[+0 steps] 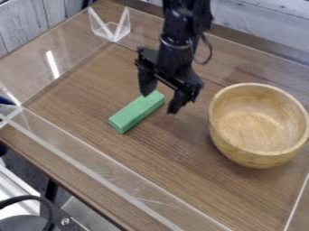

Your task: Remove the green block from inside the brown bowl and put it on the table

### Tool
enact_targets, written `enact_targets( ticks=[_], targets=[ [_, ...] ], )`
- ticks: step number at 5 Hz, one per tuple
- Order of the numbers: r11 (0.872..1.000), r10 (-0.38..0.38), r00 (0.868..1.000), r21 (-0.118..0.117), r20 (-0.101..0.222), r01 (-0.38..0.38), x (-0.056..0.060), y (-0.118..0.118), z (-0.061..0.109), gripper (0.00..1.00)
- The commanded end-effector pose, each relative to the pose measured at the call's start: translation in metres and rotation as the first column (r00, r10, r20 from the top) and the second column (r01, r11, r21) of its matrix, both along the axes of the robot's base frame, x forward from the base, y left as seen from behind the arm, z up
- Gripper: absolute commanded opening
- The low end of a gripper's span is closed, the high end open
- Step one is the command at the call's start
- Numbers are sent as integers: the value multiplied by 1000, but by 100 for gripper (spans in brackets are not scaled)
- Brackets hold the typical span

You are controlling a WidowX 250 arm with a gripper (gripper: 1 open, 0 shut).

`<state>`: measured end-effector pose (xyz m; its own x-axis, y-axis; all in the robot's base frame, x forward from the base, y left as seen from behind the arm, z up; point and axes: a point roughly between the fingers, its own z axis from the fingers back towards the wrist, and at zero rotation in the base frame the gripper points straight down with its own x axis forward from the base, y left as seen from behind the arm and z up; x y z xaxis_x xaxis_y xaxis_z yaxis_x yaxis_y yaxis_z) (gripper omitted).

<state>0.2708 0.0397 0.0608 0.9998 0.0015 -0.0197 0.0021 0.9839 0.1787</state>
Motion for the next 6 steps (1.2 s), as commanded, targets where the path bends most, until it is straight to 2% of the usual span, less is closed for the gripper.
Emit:
enact_targets(
  ticks=[1, 2, 3, 4, 5, 6],
  targets=[
    [996, 82, 990, -30, 116, -79, 10, 10, 43, 100],
    [995, 101, 988, -33, 119, -98, 5, 24, 75, 100],
    [994, 102, 991, -34, 89, -100, -4, 34, 96, 100],
    [987, 134, 990, -89, 39, -131, 2, 52, 73, 100],
    [983, 142, 990, -116, -6, -142, 8, 62, 50, 100],
    [980, 137, 991, -148, -10, -137, 6, 44, 71, 100]
  ],
)
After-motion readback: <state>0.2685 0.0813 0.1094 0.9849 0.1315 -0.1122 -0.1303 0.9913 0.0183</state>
